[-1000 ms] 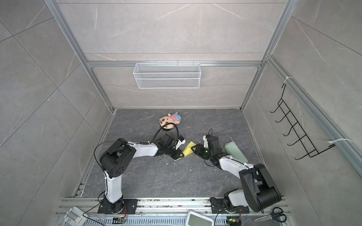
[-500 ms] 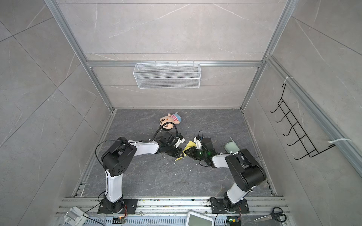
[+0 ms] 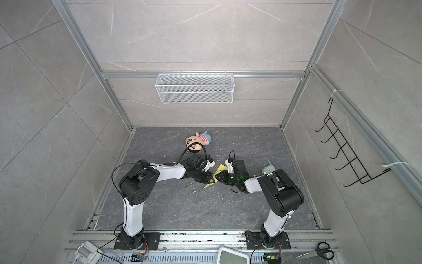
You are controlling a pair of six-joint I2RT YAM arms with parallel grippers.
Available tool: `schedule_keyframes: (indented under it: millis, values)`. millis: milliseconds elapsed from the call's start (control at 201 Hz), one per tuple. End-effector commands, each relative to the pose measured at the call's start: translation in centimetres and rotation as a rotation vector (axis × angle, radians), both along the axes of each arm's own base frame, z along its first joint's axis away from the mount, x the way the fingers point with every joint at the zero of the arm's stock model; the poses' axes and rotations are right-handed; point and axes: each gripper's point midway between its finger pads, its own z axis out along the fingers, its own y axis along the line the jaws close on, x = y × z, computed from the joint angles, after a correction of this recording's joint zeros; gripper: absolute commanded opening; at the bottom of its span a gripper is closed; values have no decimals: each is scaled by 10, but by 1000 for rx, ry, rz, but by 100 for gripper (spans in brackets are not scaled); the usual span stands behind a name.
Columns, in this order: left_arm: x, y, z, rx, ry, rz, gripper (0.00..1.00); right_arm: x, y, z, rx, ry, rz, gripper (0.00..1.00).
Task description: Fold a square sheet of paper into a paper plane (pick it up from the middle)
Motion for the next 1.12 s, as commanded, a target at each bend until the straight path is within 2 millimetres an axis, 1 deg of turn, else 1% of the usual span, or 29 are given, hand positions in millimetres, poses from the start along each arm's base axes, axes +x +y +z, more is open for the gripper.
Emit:
schedule_keyframes:
  millis: [0, 80, 249, 348, 528, 607, 717, 797, 841, 931, 1110]
  values:
    - [-13, 15, -27, 85, 74, 14, 0, 3, -3, -7, -33, 8, -14, 20]
    - [-14, 16, -27, 85, 74, 13, 1, 3, -3, -9, -40, 12, -16, 20]
    - [-15, 18, -30, 93, 75, 8, 6, 3, -6, -16, -56, 32, -29, 19]
    - [-15, 19, -30, 95, 75, 9, 9, 3, -7, -17, -56, 37, -35, 19]
    - [-14, 20, -30, 98, 74, 8, 11, 3, -11, -17, -63, 42, -54, 20]
    - [-13, 21, -30, 100, 74, 6, 8, 4, -8, -11, -42, 30, -44, 20]
    - [-14, 20, -32, 102, 77, 3, 4, 8, 0, 8, 10, -20, -22, 20]
    - [-15, 21, -33, 108, 84, -1, 4, 12, 3, 20, 32, -55, -15, 20]
    - [-16, 21, -34, 111, 87, -3, 4, 14, 3, 22, 34, -60, -18, 20]
    - [-16, 21, -36, 116, 93, -6, 4, 17, 0, 18, 24, -51, -33, 20]
    - [-17, 23, -38, 122, 102, -4, 4, 19, -11, -3, -12, 2, -82, 20]
